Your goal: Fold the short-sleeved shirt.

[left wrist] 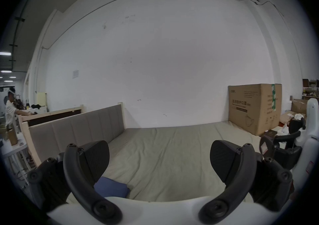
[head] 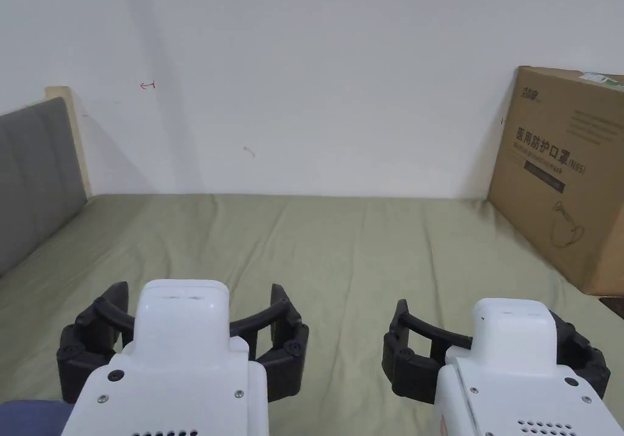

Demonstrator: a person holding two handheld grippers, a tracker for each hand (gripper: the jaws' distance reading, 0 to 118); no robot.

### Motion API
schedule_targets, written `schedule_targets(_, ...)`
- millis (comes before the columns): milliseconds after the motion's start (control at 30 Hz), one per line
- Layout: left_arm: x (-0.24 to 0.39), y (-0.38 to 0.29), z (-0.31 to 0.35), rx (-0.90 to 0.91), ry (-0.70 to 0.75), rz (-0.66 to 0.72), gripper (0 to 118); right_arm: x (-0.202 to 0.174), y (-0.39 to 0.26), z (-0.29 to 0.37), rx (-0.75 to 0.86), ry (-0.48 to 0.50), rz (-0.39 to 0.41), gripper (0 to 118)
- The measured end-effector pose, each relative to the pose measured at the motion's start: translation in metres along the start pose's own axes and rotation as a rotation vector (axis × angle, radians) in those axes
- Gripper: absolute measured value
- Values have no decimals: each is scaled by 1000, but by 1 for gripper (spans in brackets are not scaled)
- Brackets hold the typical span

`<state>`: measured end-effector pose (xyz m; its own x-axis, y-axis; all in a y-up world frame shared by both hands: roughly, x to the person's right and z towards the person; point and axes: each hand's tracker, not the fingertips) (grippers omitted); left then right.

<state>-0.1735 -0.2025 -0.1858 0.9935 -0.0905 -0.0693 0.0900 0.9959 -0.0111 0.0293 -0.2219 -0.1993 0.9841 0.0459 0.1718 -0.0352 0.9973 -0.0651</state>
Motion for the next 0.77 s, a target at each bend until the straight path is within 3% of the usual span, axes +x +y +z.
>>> schedule_targets(67,-2,-1,-3,-15,-60,8,116,-1,0,0,1,2,-1,118)
schedule_targets(233,2,-3,-5,-62,-13,-3,116,-2,-2,0,9,0,18,118)
schedule_targets(367,-5,-6,-4,-106,-67,47,117,-2,-1,-1,-3,2,2,118)
schedule_targets(767,-9,-10,-8,-49,-114,20,117,-2,-2,-2,-5,-1,10,118)
